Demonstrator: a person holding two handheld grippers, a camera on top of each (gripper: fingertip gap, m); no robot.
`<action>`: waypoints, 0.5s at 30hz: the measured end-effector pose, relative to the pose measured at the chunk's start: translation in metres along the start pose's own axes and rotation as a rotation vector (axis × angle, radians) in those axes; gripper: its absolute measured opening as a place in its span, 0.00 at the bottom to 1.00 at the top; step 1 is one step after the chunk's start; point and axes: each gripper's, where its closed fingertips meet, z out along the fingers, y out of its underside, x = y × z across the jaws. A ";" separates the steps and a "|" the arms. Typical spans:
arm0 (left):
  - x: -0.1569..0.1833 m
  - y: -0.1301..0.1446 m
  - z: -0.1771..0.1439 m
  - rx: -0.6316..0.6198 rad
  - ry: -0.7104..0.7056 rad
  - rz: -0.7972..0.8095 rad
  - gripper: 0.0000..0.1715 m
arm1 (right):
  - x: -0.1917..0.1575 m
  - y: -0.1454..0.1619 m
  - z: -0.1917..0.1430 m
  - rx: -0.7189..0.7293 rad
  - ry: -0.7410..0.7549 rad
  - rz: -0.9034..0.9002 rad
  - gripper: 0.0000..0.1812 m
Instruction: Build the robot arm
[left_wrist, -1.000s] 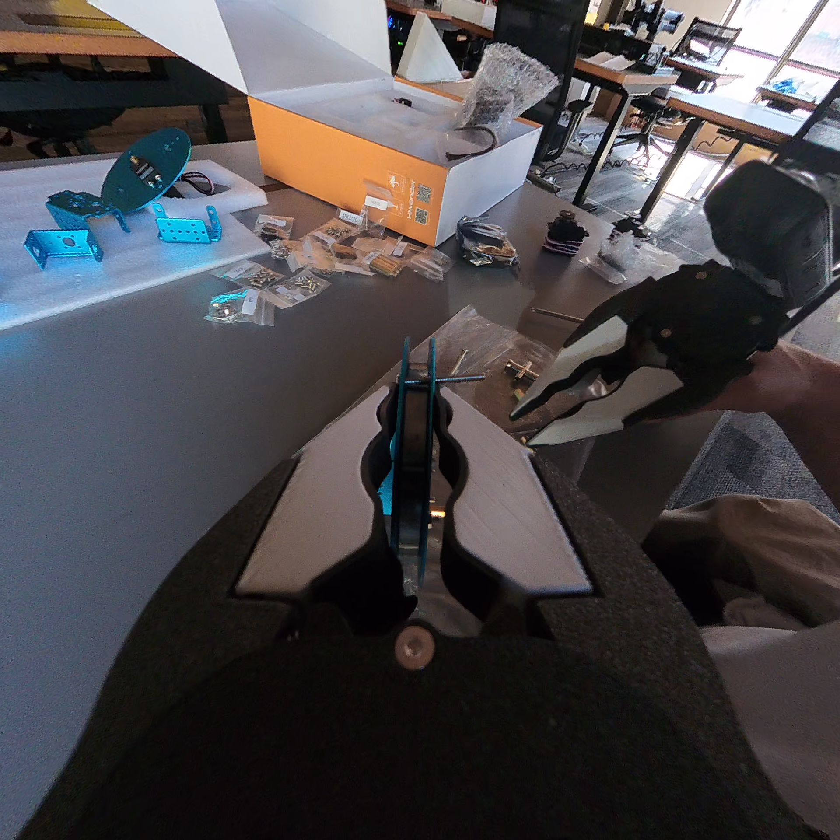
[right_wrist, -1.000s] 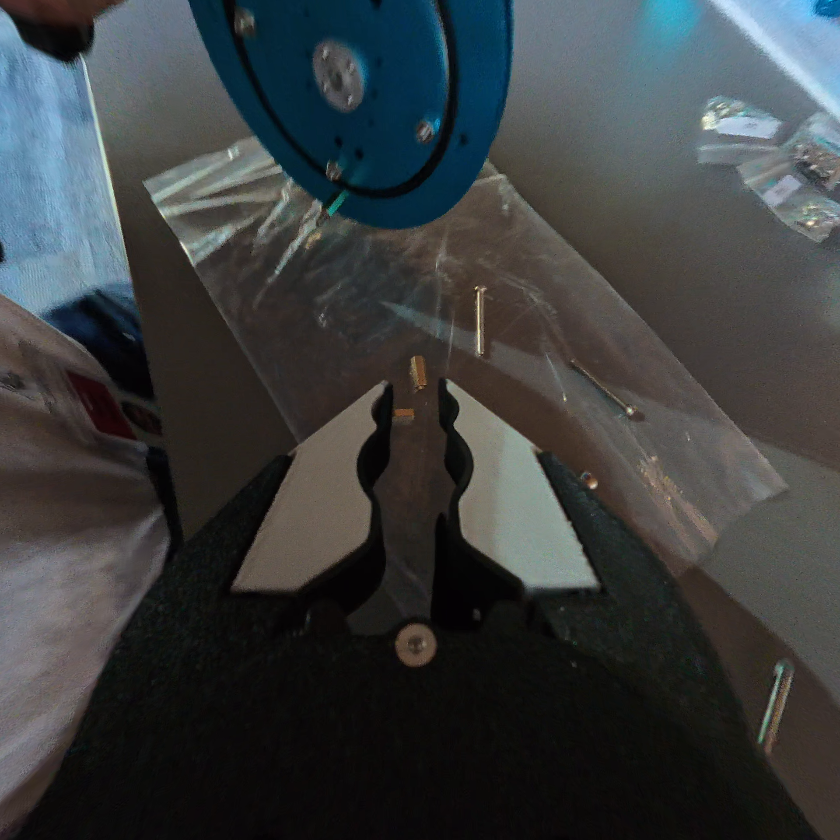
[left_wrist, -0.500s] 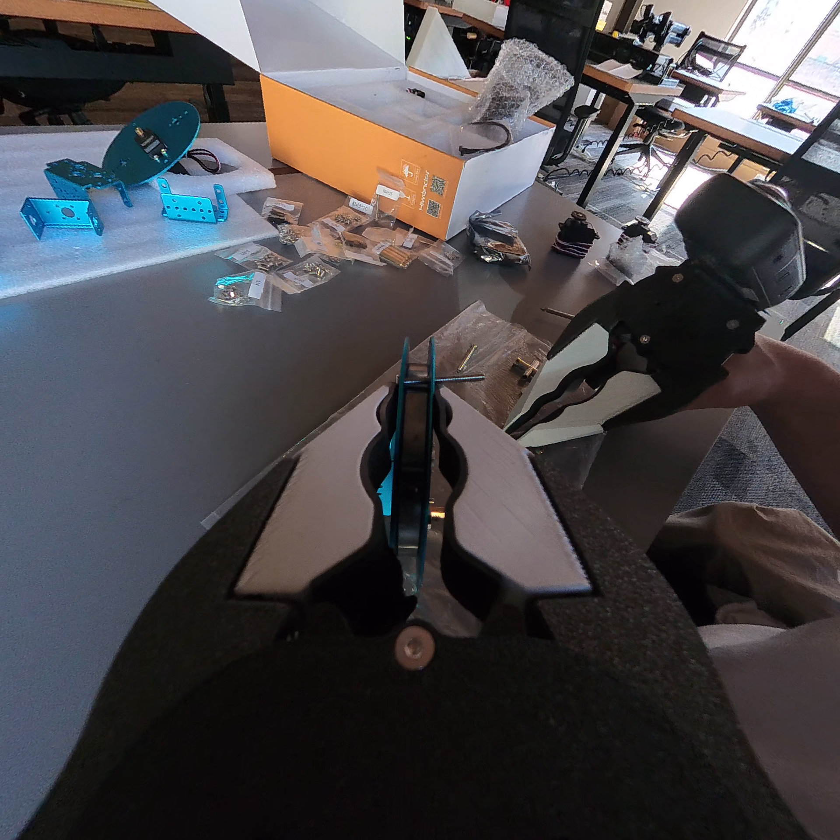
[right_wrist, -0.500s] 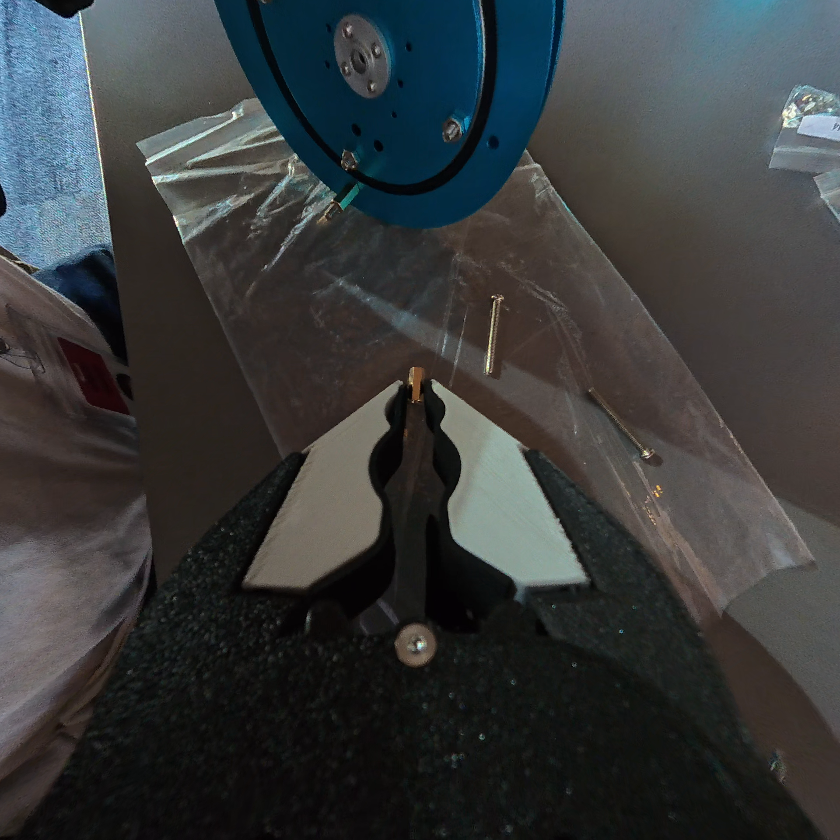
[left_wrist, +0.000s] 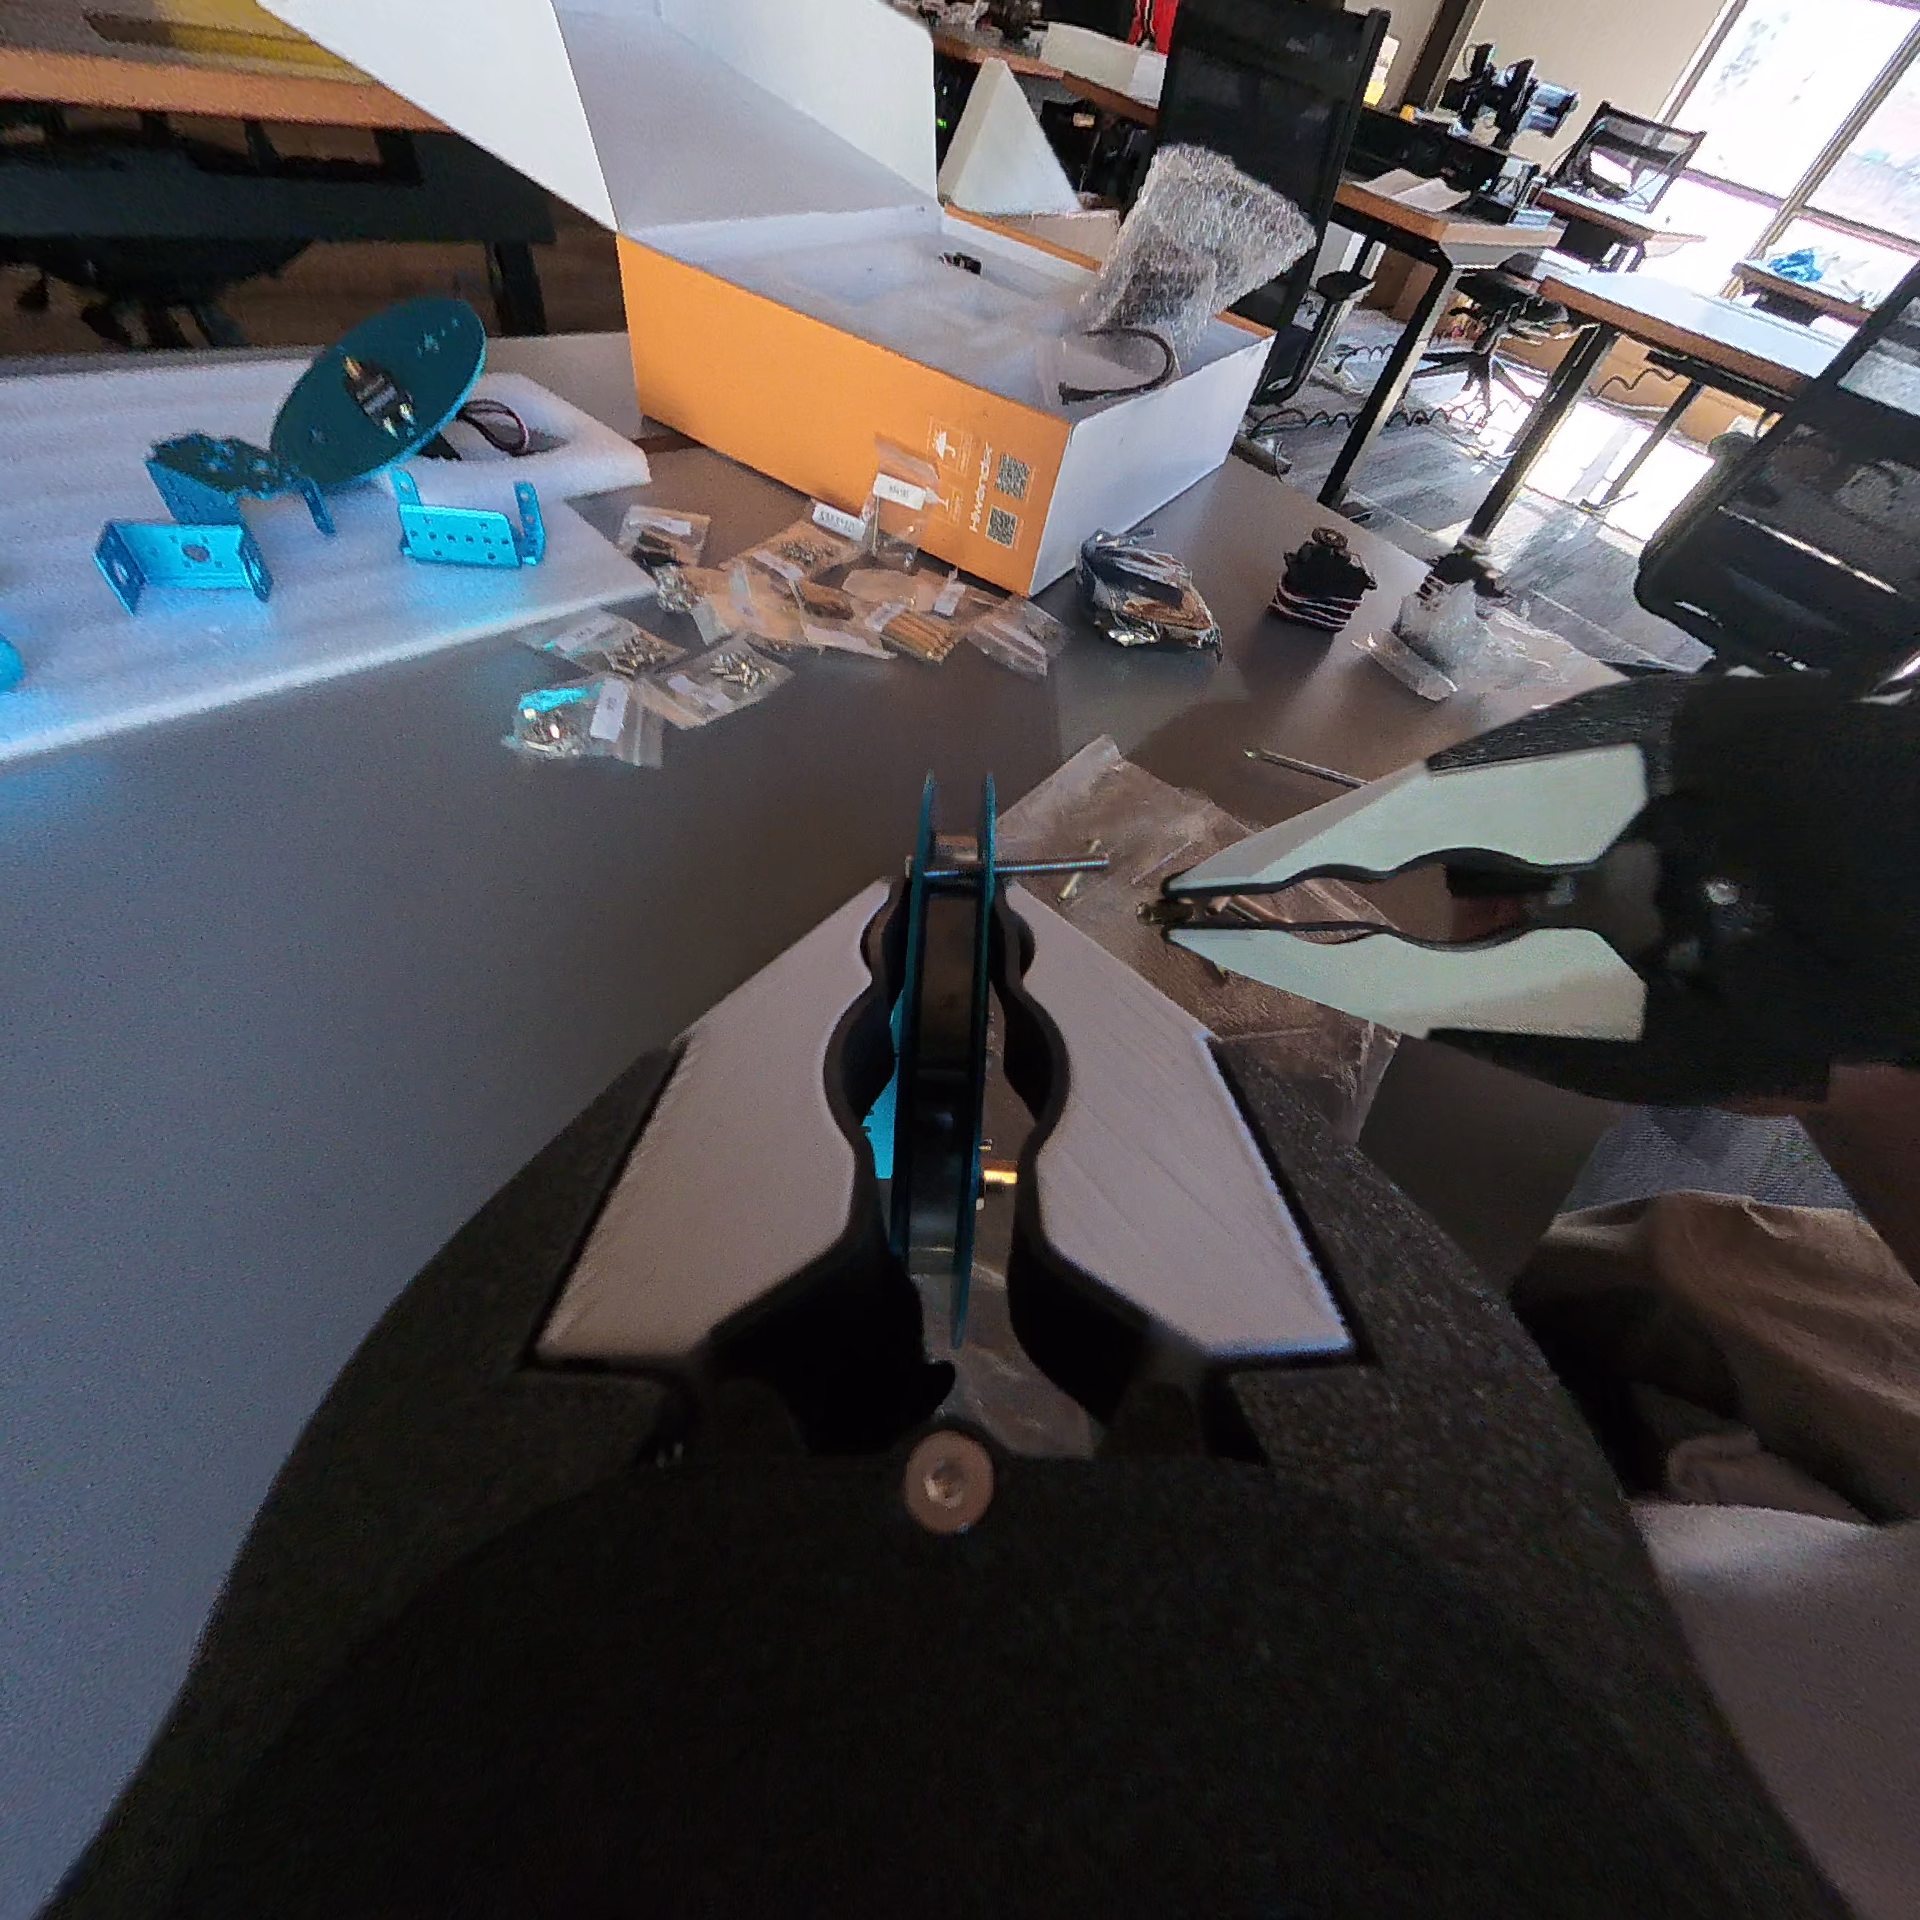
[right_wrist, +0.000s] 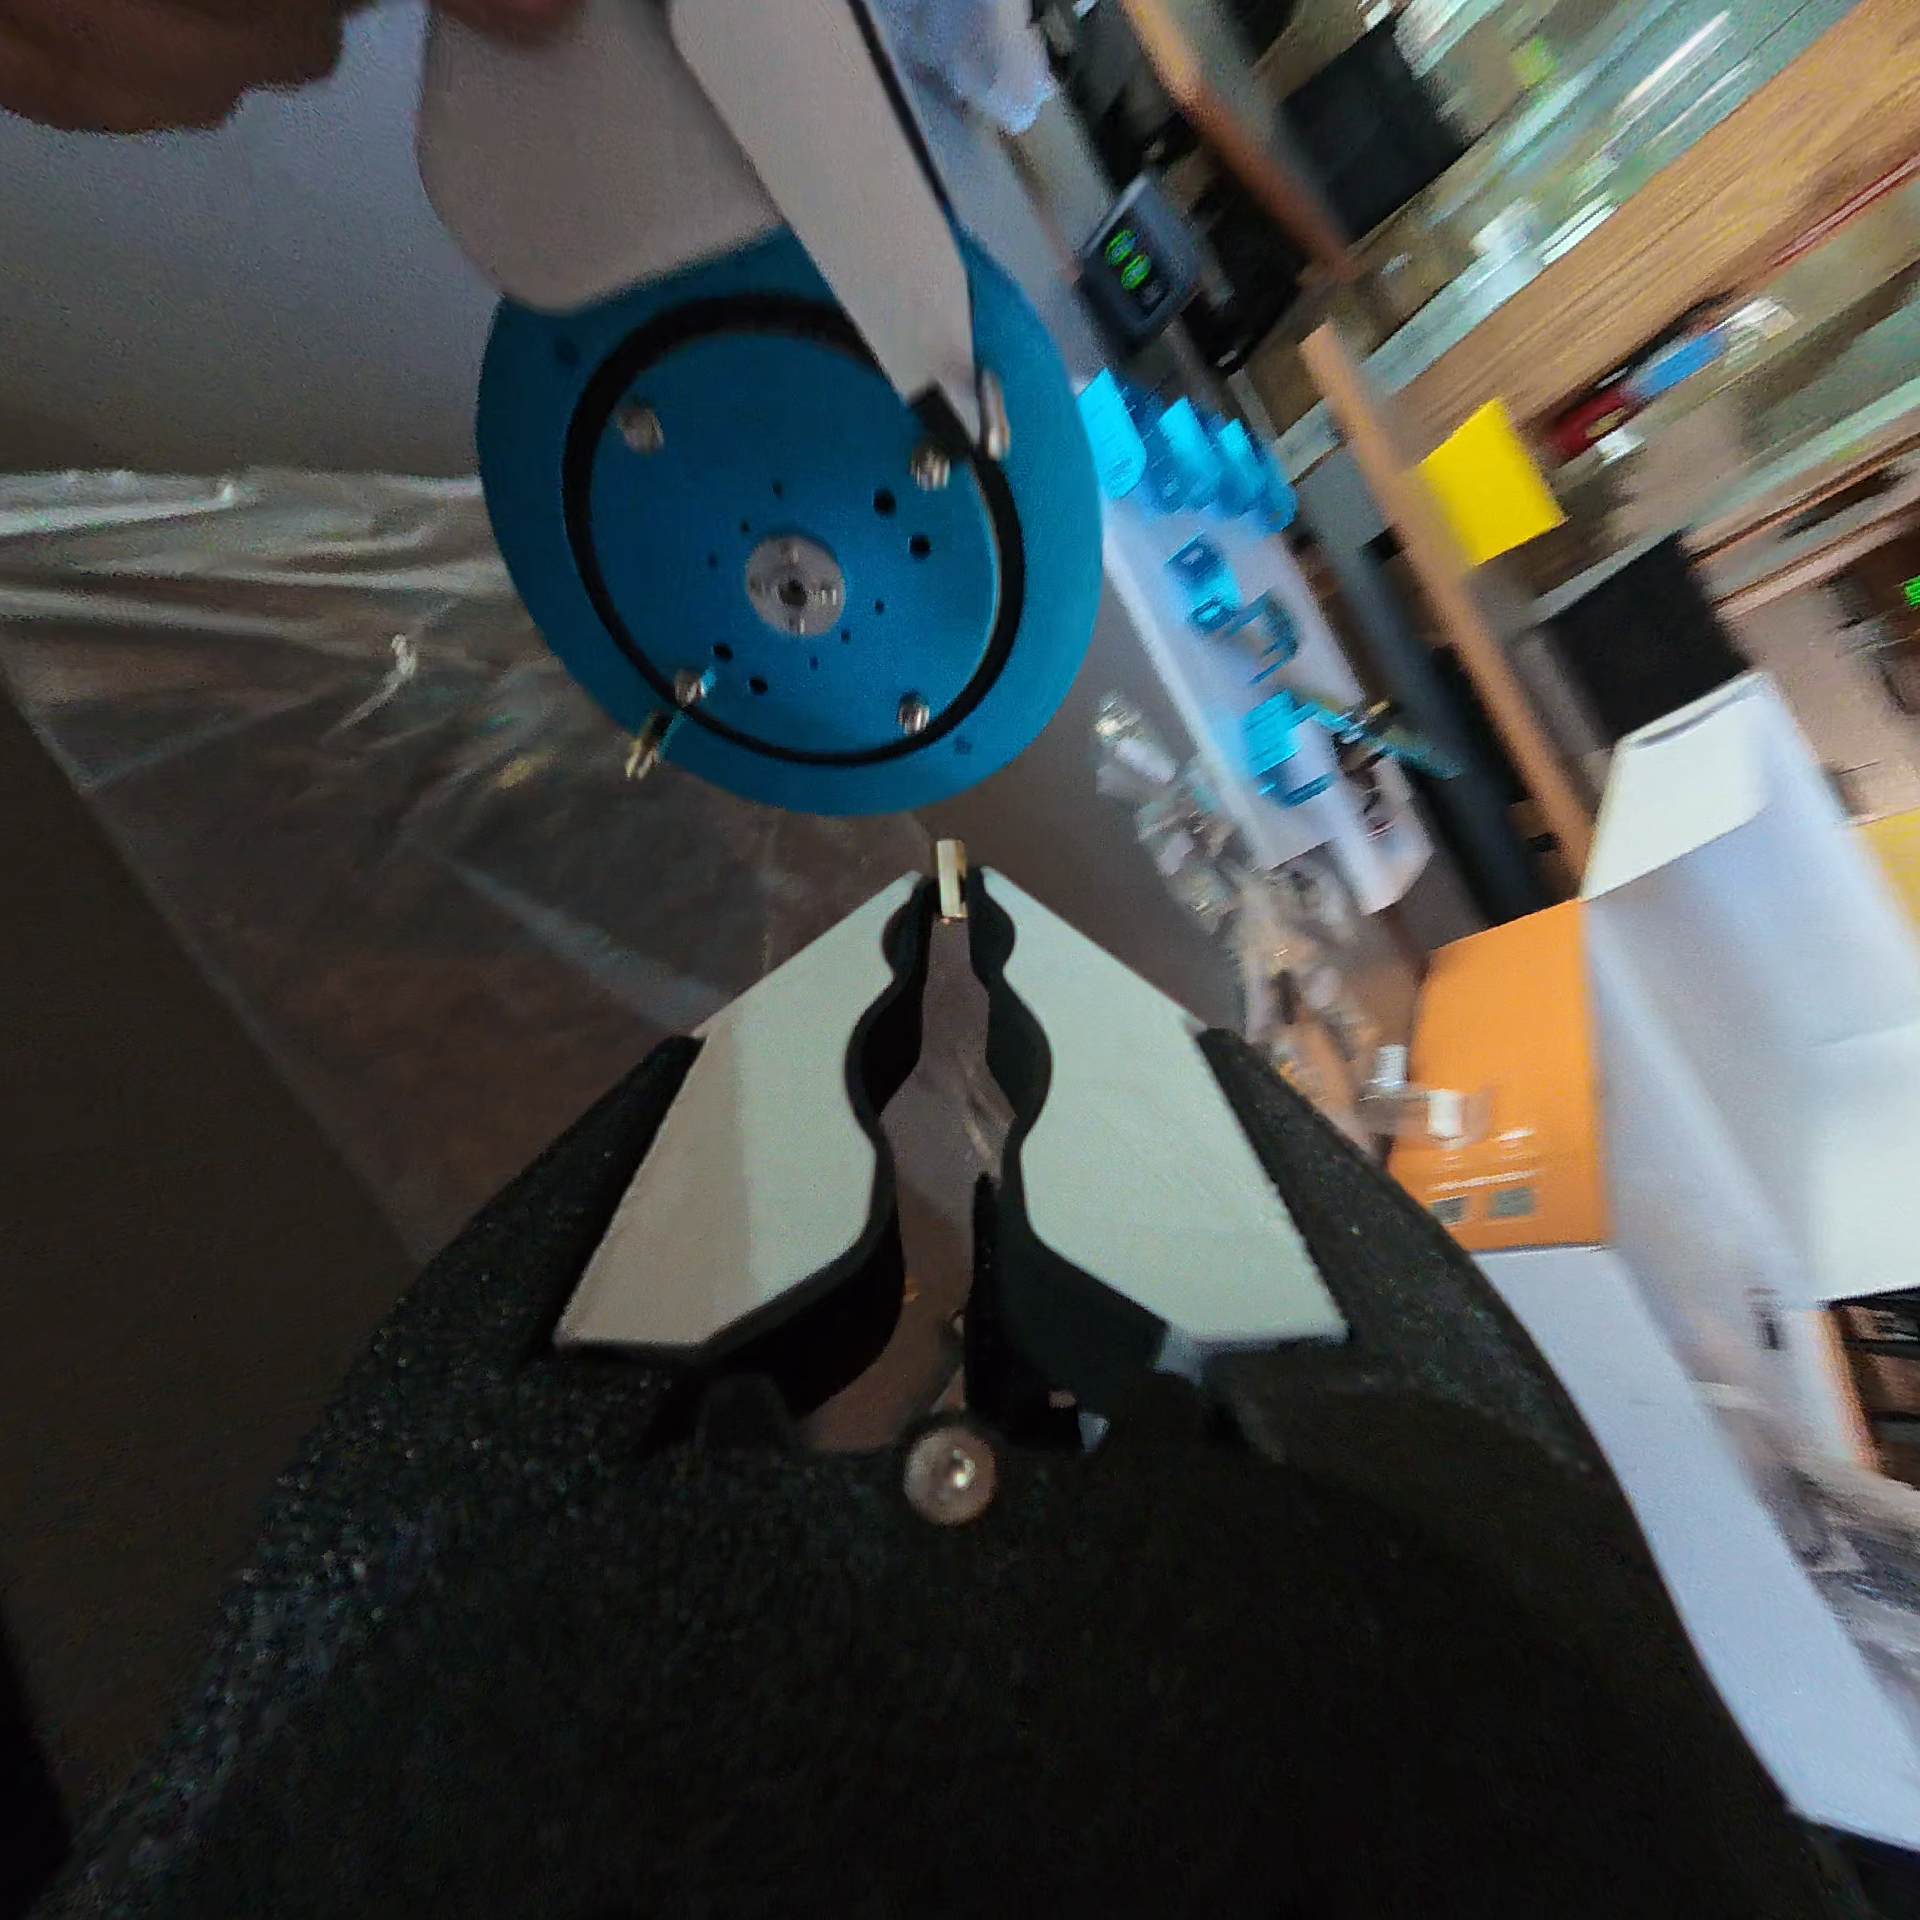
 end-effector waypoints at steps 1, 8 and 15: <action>0.000 -0.002 0.002 0.002 -0.005 0.013 0.07 | 0.002 -0.008 -0.001 0.020 0.030 -0.007 0.03; -0.005 0.001 0.017 -0.017 -0.040 0.036 0.07 | 0.008 -0.027 -0.005 -0.017 0.208 -0.060 0.03; 0.002 0.008 0.020 -0.009 -0.078 0.130 0.07 | -0.018 -0.037 -0.016 -0.002 -0.091 0.390 0.03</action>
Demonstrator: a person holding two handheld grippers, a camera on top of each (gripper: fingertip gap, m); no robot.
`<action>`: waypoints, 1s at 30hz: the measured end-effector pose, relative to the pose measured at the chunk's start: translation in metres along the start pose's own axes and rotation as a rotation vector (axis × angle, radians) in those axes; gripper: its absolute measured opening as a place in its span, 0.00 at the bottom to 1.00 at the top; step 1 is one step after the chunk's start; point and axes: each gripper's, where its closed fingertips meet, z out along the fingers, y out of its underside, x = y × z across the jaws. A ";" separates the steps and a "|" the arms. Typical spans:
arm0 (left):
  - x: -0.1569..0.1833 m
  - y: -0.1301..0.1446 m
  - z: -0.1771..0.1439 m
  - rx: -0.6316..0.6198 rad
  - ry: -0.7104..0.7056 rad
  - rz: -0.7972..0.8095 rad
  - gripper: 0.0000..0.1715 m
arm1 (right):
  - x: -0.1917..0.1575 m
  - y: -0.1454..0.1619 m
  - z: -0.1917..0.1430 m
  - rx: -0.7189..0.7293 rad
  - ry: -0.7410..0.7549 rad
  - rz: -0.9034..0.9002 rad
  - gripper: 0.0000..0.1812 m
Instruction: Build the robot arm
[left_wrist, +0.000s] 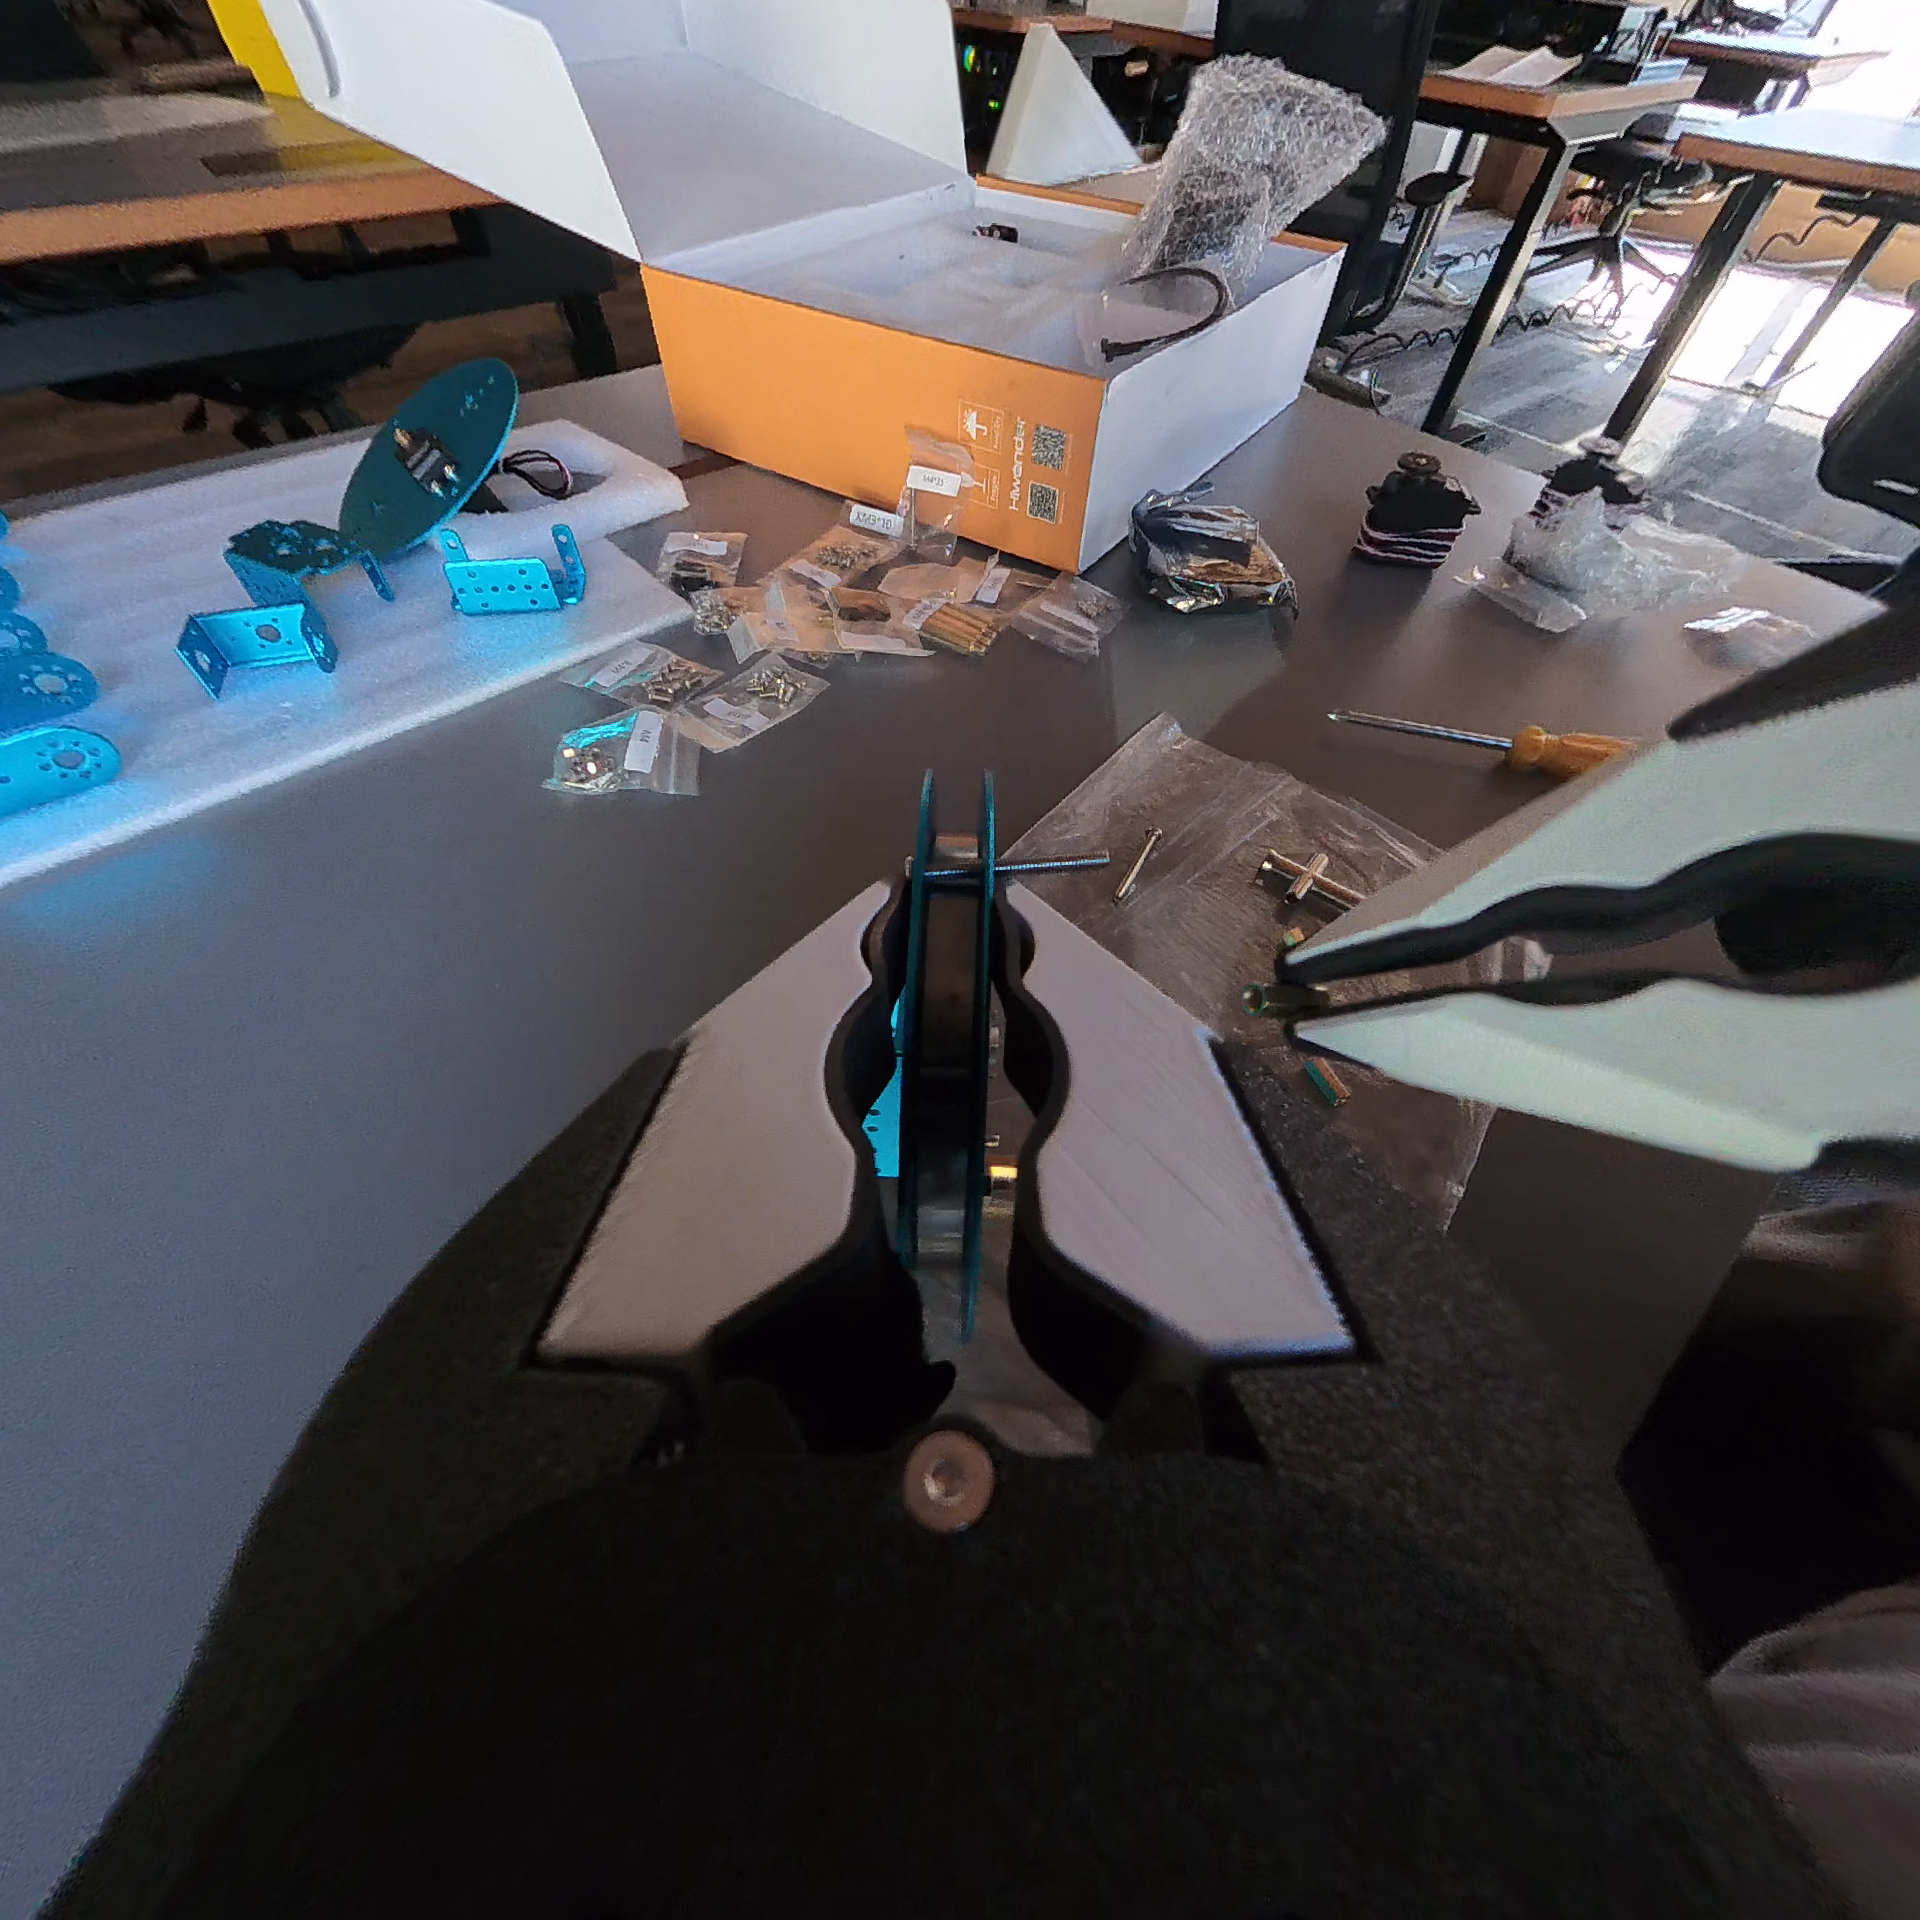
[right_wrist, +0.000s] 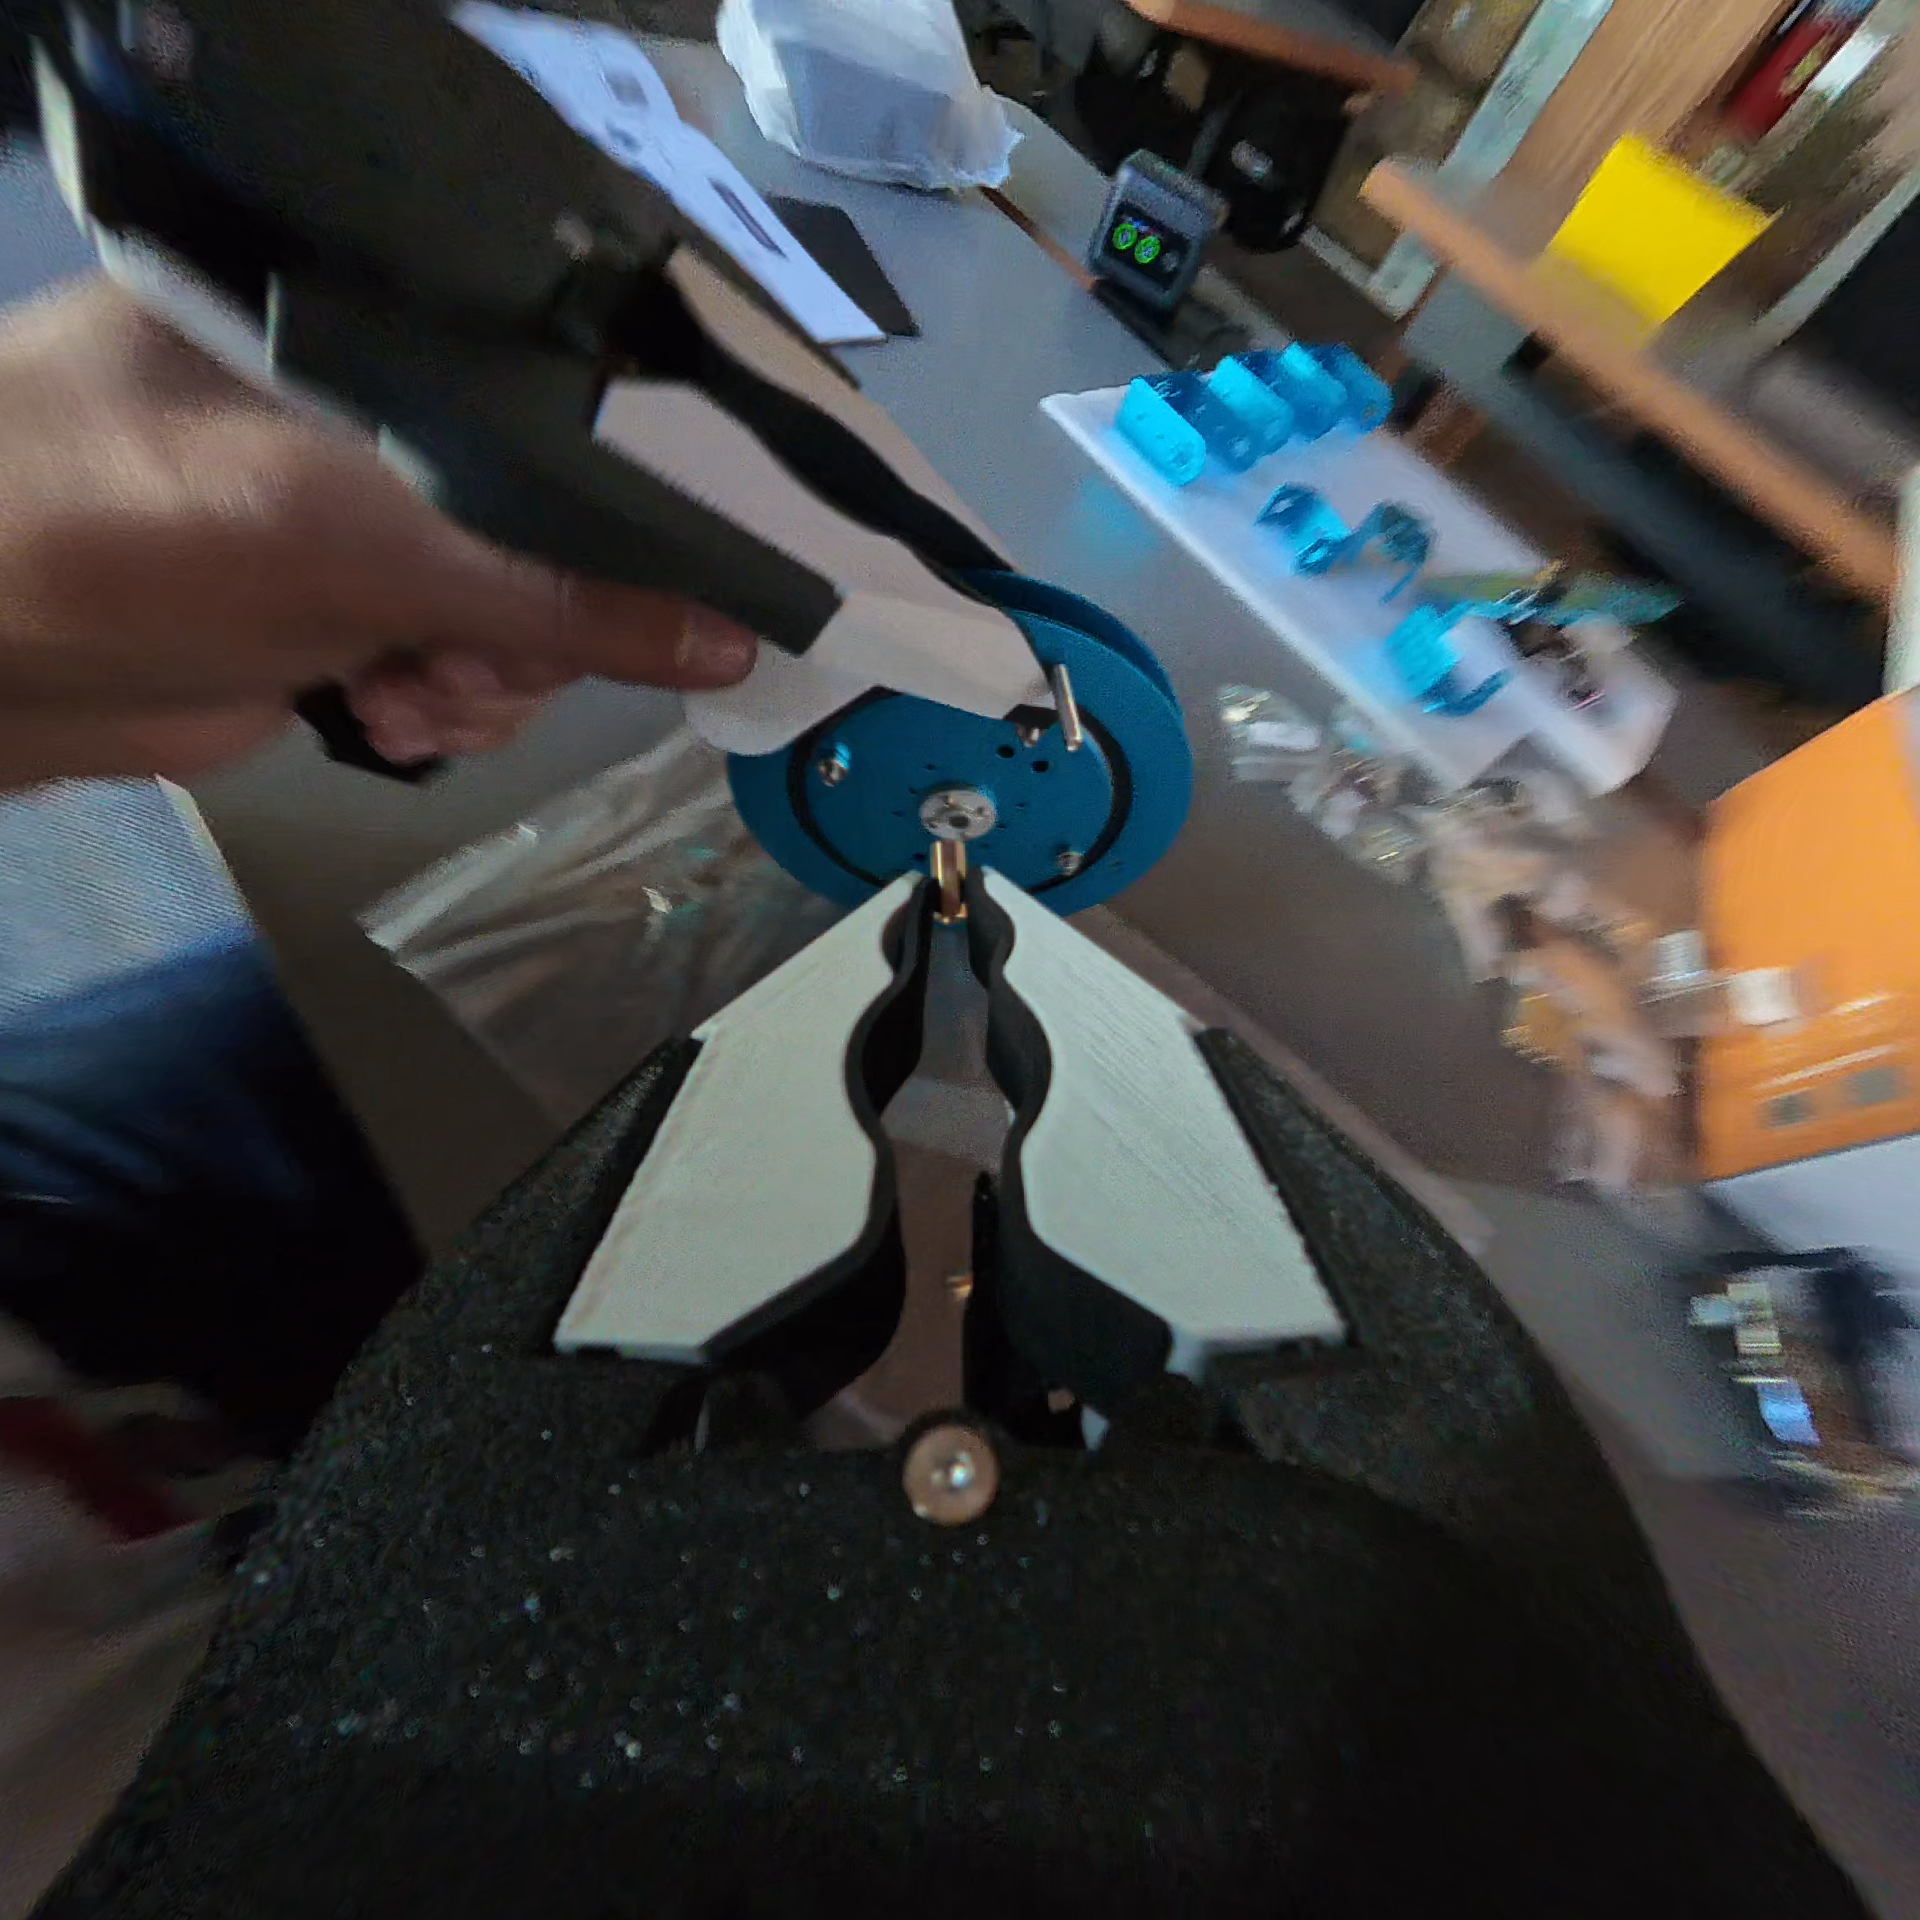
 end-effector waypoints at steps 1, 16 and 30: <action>0.001 0.000 -0.001 0.003 -0.004 0.014 0.07 | -0.001 -0.001 -0.002 0.008 -0.059 0.095 0.03; 0.023 0.005 -0.010 0.046 0.040 0.233 0.08 | 0.005 -0.005 -0.001 0.022 -0.542 0.795 0.03; 0.026 0.006 -0.010 0.042 0.051 0.253 0.07 | 0.008 0.004 0.002 -0.051 -0.423 0.616 0.03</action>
